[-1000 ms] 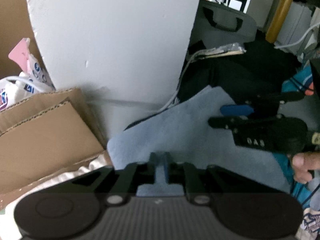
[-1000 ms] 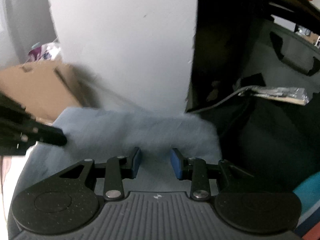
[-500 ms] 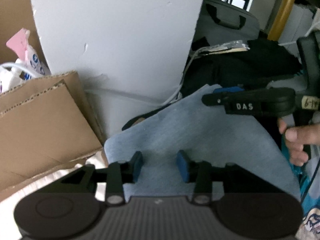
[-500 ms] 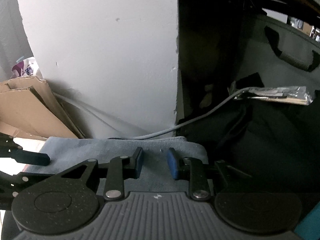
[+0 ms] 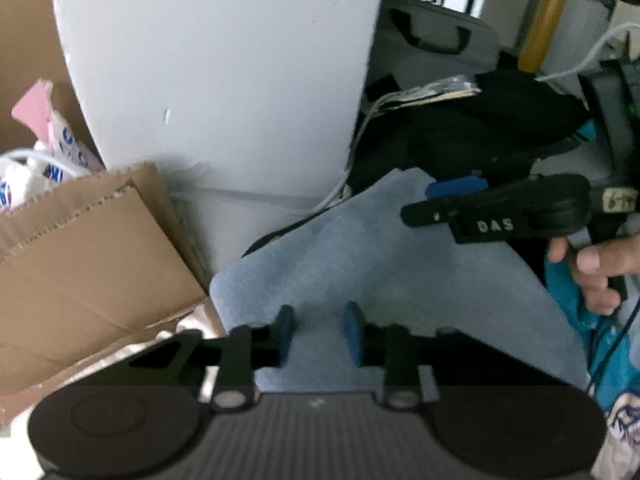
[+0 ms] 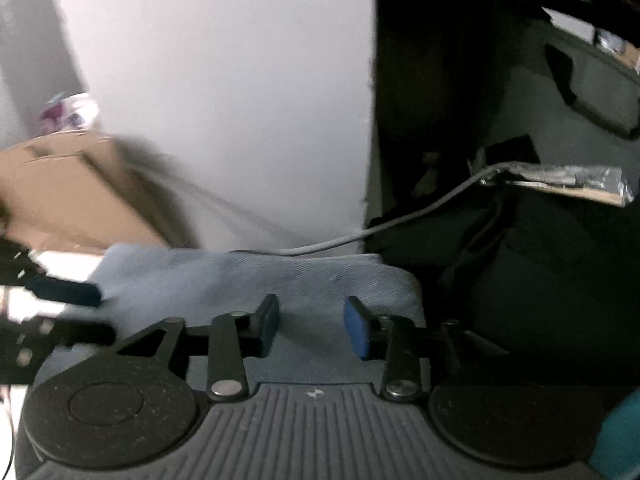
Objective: Fold clothes
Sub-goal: 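Lower the denim stack onto the cardboard with both grippers, then open the right gripper and pull it back while the left gripper holds the stack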
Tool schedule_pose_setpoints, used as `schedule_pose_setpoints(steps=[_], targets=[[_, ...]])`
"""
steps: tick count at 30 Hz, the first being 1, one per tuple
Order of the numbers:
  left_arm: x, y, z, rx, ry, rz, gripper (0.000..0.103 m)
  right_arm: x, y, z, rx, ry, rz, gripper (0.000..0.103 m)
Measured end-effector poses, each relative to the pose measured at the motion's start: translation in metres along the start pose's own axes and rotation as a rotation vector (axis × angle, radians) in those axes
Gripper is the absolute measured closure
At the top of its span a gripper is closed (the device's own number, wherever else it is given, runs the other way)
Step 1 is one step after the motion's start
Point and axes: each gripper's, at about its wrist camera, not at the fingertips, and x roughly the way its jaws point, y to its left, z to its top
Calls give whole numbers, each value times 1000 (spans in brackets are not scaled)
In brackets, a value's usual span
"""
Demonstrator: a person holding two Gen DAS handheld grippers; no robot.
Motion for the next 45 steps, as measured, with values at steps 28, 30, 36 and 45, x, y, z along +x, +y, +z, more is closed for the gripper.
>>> schedule_pose_setpoints(steps=[28, 30, 36, 45], targets=[[-12, -14, -58, 39, 17, -17, 82, -56, 57, -93, 86, -22, 46, 52], [-15, -19, -62, 40, 10, 4, 82, -62, 60, -104, 79, -28, 39, 52], [-23, -26, -73, -3, 12, 22, 81, -82, 59, -131, 119, -38, 25, 49], [-40, -35, -89, -33, 66, 21, 74, -102, 64, -170, 176, -77, -16, 48]])
